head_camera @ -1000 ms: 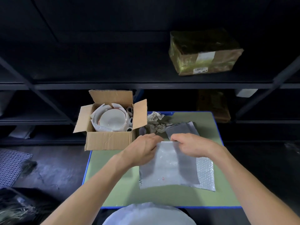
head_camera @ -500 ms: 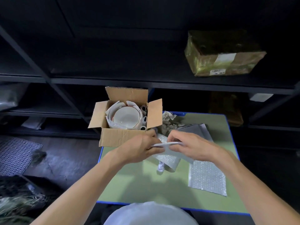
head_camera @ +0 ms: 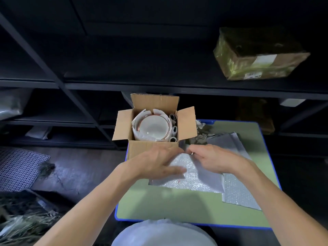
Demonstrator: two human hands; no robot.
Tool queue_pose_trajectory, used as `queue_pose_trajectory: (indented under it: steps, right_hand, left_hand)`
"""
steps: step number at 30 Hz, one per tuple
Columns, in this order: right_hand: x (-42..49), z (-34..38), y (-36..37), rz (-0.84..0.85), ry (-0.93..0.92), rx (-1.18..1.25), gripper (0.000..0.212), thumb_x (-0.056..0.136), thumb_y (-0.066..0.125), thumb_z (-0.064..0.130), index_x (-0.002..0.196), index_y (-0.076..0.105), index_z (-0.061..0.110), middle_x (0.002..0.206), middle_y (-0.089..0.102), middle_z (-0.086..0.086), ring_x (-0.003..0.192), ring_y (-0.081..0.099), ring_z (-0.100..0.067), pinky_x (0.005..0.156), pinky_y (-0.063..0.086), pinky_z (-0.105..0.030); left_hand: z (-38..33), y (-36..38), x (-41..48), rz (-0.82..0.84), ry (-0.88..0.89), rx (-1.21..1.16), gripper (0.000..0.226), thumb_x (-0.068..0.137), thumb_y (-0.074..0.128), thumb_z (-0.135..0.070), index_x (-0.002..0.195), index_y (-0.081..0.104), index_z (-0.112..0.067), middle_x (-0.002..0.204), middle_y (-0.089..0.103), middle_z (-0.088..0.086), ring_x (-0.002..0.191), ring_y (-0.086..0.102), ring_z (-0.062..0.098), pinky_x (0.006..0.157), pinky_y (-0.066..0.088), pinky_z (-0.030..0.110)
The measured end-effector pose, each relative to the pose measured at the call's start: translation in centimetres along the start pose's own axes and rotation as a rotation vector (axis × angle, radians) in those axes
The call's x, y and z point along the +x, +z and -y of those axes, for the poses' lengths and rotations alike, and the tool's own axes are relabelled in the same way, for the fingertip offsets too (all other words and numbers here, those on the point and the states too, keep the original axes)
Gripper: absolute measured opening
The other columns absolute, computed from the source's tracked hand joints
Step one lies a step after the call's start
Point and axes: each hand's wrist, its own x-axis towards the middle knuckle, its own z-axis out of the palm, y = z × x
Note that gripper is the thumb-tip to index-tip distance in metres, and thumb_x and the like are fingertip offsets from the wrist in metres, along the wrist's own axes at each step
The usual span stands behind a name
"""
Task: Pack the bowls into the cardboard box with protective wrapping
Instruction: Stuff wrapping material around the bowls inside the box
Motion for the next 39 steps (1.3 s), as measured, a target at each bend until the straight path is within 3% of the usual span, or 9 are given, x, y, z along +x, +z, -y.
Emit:
queue_pose_trajectory:
  steps: [5,8,11,14,20,24,28,34,39]
  right_hand:
    - [0.3,2.6,0.6,-0.024,0.01,-0.003,0.031,0.096,0.039,0.062,0.095,0.049,0.033,0.085,0.054,0.013,0.084,0.053,-0.012,0.059,0.033,-0.026]
    - [0.0,3.9,1.2,-0.107,-0.037,-0.095,0.043,0.084,0.048,0.075,0.109,0.046,0.041,0.104,0.057,0.017,0.09,0.046,-0.01,0.06,0.026,-0.015]
    - [0.1,5.5,1.6,-0.225,-0.1,-0.109,0.038,0.086,0.056,0.062,0.113,0.041,0.041,0.102,0.052,0.016,0.09,0.041,-0.012,0.064,0.028,-0.026]
    - [1.0,6.6,2.0,-0.254,-0.086,-0.129,0.019,0.097,0.051,0.042,0.091,0.04,0.028,0.081,0.044,0.014,0.082,0.041,-0.017,0.065,0.026,-0.033]
    - [2.0,6.9,2.3,-0.082,-0.043,0.193,0.027,0.099,0.048,0.049,0.079,0.037,0.034,0.072,0.05,0.009,0.068,0.046,-0.01,0.06,0.036,-0.031]
    - [3.1,7.1,2.3,-0.089,-0.045,0.319,0.029,0.1,0.054,0.039,0.073,0.046,0.034,0.069,0.045,0.018,0.067,0.042,-0.002,0.061,0.032,-0.022]
    - [3.3,7.3,2.5,-0.043,0.0,0.389,0.02,0.101,0.054,0.026,0.092,0.054,0.044,0.069,0.053,0.027,0.07,0.048,0.007,0.065,0.036,-0.01]
    - [2.8,7.9,2.5,-0.072,0.039,0.474,0.021,0.104,0.046,0.027,0.091,0.057,0.038,0.074,0.051,0.031,0.073,0.046,0.008,0.067,0.036,-0.01]
    - [2.3,8.5,2.9,-0.05,0.065,0.319,0.028,0.086,0.056,0.068,0.105,0.05,0.049,0.09,0.059,0.024,0.082,0.054,0.005,0.07,0.041,-0.019]
  left_hand:
    - [2.3,-0.9,-2.2,0.11,-0.092,-0.072,0.047,0.094,0.064,-0.044,0.137,0.052,-0.03,0.124,0.061,-0.006,0.113,0.052,0.012,0.097,0.043,0.034]
    - [3.4,-2.1,-3.3,0.094,-0.103,-0.085,0.038,0.096,0.06,-0.046,0.13,0.06,-0.029,0.117,0.065,-0.007,0.107,0.056,0.009,0.092,0.046,0.031]
    - [4.2,-2.9,-4.1,0.083,-0.102,-0.068,0.032,0.098,0.054,-0.049,0.121,0.066,-0.031,0.103,0.065,-0.012,0.093,0.056,0.007,0.085,0.048,0.03]
    - [4.9,-3.4,-4.6,0.084,-0.093,-0.067,0.029,0.101,0.05,-0.046,0.118,0.064,-0.028,0.101,0.065,-0.008,0.09,0.058,0.013,0.082,0.049,0.035]
    - [5.9,-4.2,-5.9,0.046,-0.029,-0.106,0.014,0.103,0.05,-0.029,0.098,0.059,-0.021,0.09,0.058,-0.009,0.081,0.052,0.006,0.071,0.042,0.03]
    - [6.3,-4.6,-6.6,0.079,-0.061,-0.176,0.034,0.103,0.043,-0.015,0.133,0.055,-0.028,0.124,0.061,-0.011,0.114,0.053,0.003,0.096,0.045,0.03]
    - [6.2,-4.9,-6.7,0.144,0.044,-0.126,0.074,0.088,0.037,0.011,0.149,0.042,-0.029,0.15,0.046,-0.009,0.14,0.04,0.009,0.112,0.037,0.035]
    - [6.5,-3.6,-6.7,0.154,0.022,-0.021,0.056,0.097,0.054,-0.051,0.148,0.039,-0.034,0.126,0.057,0.0,0.117,0.05,0.016,0.103,0.041,0.038]
    - [7.0,-3.9,-6.7,0.165,0.033,-0.076,0.036,0.099,0.051,-0.05,0.13,0.054,-0.031,0.105,0.064,-0.009,0.094,0.057,0.005,0.08,0.047,0.033]
